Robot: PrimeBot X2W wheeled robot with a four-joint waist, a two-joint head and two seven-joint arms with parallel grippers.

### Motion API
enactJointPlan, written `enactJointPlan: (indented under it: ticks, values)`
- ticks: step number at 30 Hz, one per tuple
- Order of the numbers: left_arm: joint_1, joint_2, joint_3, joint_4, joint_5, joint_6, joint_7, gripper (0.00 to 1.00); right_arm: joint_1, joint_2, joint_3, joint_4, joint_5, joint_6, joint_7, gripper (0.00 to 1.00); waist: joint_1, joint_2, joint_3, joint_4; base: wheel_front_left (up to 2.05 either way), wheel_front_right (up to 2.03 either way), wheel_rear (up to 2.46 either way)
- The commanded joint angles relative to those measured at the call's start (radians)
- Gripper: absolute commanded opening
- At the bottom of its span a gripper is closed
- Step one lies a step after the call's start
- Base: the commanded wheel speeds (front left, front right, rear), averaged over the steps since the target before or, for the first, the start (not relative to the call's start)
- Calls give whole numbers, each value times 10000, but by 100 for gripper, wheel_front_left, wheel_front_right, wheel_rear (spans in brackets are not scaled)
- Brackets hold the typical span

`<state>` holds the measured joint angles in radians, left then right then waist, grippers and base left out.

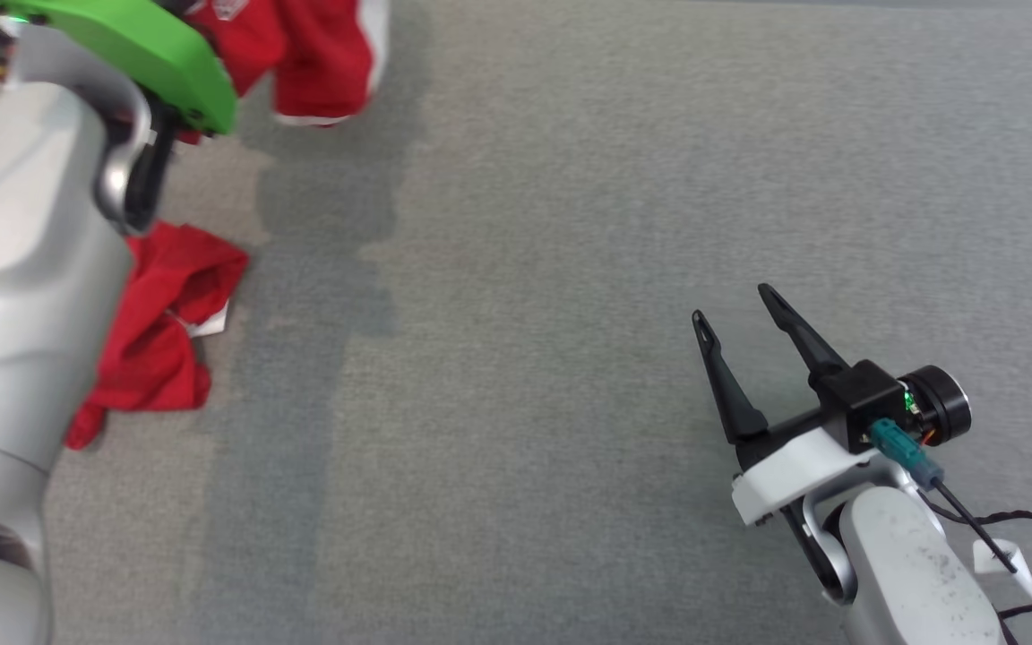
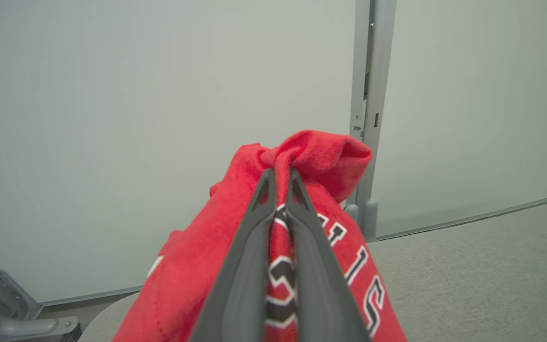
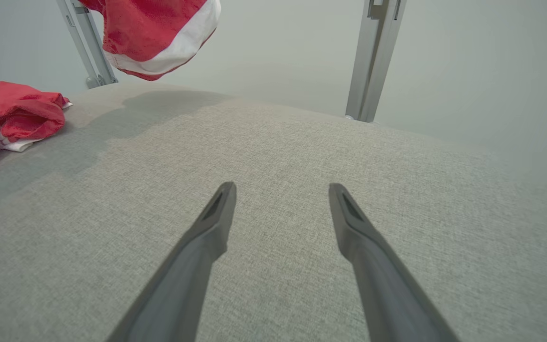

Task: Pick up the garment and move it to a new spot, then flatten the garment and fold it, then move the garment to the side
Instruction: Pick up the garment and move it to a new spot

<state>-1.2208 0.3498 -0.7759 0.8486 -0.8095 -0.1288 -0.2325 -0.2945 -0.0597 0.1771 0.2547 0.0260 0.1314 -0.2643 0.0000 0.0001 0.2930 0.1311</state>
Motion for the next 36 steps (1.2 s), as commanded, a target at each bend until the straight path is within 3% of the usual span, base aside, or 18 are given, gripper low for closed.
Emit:
enactJointPlan:
  ticks: [1,15,25,26,27,36]
  values:
    - [277,-183,-30,-169,-78,-32,-93,0,203,-11,-3,-10,69,-13,-3,100,0,-1,-486,-685,0,0,0]
    - [1385,-2138,-622,-1359,-633,-31,-296,0,496,74,-113,-98,173,-14,-3,100,0,-1,-760,-2874,0,0,0]
    - [2975,-2467,-358,-1404,-422,-31,-339,3,696,78,-263,-139,285,-14,-3,100,0,-1,-805,-3268,0,0,0]
    - [3205,-2435,-209,-1400,-306,-18,-339,44,720,79,-293,-146,280,-14,-3,100,0,-1,-809,-3236,0,0,0]
    - [3497,-2379,-33,-1379,-116,33,-338,100,743,83,-330,-145,272,-14,-3,100,0,-1,-819,-3197,0,0,0]
    - [5901,-1998,2073,-1963,1804,413,-321,100,772,71,-468,-135,266,-14,-3,100,0,-1,-1056,-2685,0,0,0]
